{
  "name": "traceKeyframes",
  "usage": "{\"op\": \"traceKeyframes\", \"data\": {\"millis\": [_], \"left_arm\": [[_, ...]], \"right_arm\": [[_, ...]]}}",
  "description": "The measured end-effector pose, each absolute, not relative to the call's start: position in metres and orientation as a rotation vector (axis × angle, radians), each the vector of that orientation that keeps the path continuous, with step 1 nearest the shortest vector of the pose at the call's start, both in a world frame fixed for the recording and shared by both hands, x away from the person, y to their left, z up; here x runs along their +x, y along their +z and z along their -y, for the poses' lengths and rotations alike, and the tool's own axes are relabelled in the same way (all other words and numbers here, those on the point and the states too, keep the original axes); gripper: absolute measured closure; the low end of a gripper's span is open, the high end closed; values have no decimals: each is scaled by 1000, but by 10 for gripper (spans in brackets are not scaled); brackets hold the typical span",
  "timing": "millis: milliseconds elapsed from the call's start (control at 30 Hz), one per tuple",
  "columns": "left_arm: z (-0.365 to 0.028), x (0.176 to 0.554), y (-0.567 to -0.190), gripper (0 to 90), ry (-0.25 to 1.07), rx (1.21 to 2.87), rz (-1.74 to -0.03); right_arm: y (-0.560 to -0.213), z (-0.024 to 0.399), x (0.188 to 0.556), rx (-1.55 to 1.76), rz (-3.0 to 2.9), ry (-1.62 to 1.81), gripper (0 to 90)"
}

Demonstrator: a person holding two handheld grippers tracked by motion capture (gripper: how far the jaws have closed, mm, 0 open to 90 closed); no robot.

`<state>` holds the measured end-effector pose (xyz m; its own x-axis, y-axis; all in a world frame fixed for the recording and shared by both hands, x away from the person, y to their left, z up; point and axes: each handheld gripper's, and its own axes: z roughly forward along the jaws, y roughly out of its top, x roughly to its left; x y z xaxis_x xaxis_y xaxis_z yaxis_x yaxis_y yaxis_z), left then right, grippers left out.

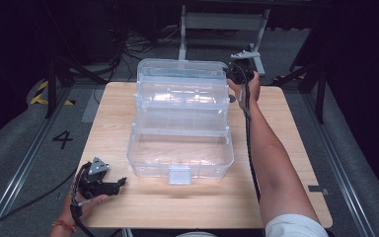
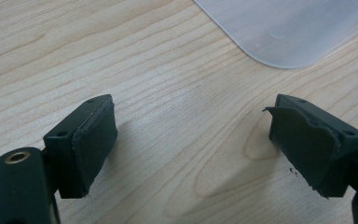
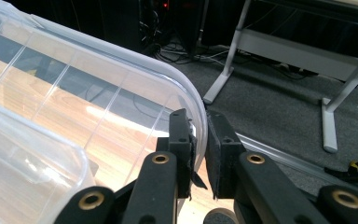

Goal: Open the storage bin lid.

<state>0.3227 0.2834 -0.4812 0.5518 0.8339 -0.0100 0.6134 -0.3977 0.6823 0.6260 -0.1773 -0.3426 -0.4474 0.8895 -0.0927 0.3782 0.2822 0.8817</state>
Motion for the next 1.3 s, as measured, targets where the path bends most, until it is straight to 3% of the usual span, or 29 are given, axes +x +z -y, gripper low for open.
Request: {"op": "traceKeyframes", "data": {"millis": [1300], "left_arm": [[-285, 324, -482, 159, 447, 2145, -1148]], "right_arm": [[-374, 180, 643, 1221, -2080, 1034, 762]]}}
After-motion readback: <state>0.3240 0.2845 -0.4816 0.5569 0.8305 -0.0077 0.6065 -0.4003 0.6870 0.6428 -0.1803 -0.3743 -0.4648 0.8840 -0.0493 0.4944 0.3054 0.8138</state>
